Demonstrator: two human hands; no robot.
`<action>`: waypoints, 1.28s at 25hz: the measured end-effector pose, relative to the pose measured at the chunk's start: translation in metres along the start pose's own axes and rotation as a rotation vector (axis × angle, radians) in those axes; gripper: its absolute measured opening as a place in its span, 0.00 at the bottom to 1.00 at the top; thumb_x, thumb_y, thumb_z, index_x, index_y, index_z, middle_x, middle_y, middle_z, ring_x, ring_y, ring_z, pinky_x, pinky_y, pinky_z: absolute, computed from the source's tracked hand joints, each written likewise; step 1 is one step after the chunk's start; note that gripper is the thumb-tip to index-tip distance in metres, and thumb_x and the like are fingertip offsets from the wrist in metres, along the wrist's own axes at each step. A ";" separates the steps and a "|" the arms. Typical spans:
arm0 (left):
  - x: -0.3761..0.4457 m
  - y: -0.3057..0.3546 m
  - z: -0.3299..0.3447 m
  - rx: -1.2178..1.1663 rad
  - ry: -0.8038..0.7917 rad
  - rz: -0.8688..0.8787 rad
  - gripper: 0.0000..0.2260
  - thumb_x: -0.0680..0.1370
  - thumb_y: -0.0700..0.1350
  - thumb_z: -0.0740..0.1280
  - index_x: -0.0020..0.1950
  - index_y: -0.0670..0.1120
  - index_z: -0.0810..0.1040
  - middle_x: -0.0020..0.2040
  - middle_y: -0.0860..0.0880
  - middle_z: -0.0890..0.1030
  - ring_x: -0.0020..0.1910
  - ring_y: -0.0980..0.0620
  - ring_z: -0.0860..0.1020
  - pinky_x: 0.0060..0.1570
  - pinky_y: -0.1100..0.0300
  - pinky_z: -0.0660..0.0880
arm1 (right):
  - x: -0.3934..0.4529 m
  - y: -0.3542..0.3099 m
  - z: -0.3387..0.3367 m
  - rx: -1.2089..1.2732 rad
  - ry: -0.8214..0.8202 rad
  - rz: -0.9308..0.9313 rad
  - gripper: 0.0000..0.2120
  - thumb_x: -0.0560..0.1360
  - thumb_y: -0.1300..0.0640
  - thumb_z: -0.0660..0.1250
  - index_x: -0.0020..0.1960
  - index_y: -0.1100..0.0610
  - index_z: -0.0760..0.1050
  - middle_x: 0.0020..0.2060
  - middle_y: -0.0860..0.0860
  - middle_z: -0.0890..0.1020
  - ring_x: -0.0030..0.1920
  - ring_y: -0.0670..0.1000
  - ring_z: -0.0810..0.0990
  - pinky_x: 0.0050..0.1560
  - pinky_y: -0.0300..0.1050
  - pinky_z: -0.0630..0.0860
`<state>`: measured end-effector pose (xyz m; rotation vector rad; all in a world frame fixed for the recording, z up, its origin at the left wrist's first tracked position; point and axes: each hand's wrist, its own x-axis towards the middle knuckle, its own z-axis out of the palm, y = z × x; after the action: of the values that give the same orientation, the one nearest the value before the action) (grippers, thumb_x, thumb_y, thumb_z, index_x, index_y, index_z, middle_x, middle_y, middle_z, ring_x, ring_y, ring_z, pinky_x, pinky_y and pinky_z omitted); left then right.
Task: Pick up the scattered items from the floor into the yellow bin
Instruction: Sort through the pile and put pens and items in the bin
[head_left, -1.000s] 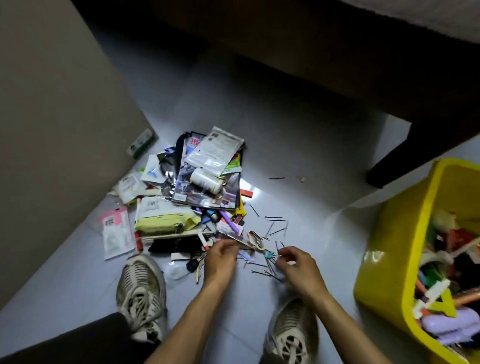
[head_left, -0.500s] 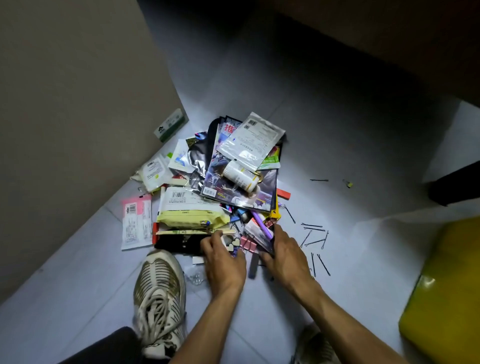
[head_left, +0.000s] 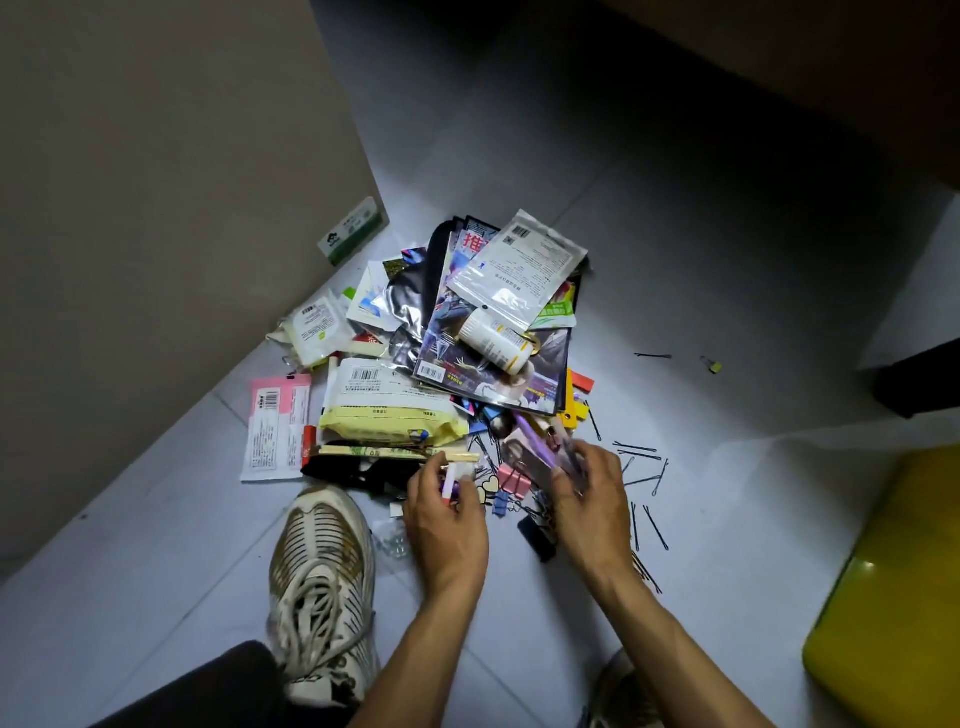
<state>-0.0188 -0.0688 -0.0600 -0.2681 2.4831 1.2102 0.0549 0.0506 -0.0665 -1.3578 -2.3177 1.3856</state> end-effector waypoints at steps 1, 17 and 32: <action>-0.001 -0.002 0.000 0.103 -0.032 0.025 0.21 0.80 0.50 0.64 0.72 0.49 0.70 0.71 0.47 0.70 0.69 0.47 0.67 0.68 0.51 0.65 | 0.004 0.000 0.001 0.020 -0.012 0.043 0.21 0.78 0.53 0.66 0.69 0.51 0.69 0.63 0.47 0.70 0.61 0.48 0.72 0.54 0.36 0.68; -0.002 0.032 0.047 -0.480 -0.151 -0.279 0.06 0.80 0.51 0.64 0.47 0.54 0.80 0.48 0.51 0.83 0.50 0.48 0.80 0.52 0.52 0.76 | 0.005 -0.029 0.032 0.833 -0.175 0.347 0.06 0.82 0.56 0.60 0.58 0.52 0.73 0.50 0.52 0.82 0.48 0.48 0.83 0.45 0.39 0.78; -0.087 0.119 0.015 -0.638 -0.269 0.041 0.03 0.77 0.48 0.70 0.47 0.57 0.81 0.49 0.48 0.84 0.52 0.46 0.82 0.53 0.50 0.79 | -0.039 -0.074 -0.077 1.034 -0.045 0.132 0.08 0.83 0.56 0.57 0.55 0.52 0.74 0.46 0.38 0.85 0.47 0.38 0.84 0.40 0.30 0.77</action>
<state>0.0262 0.0175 0.0523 -0.1968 1.8280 1.8922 0.0700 0.0587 0.0460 -1.0963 -1.1305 2.1707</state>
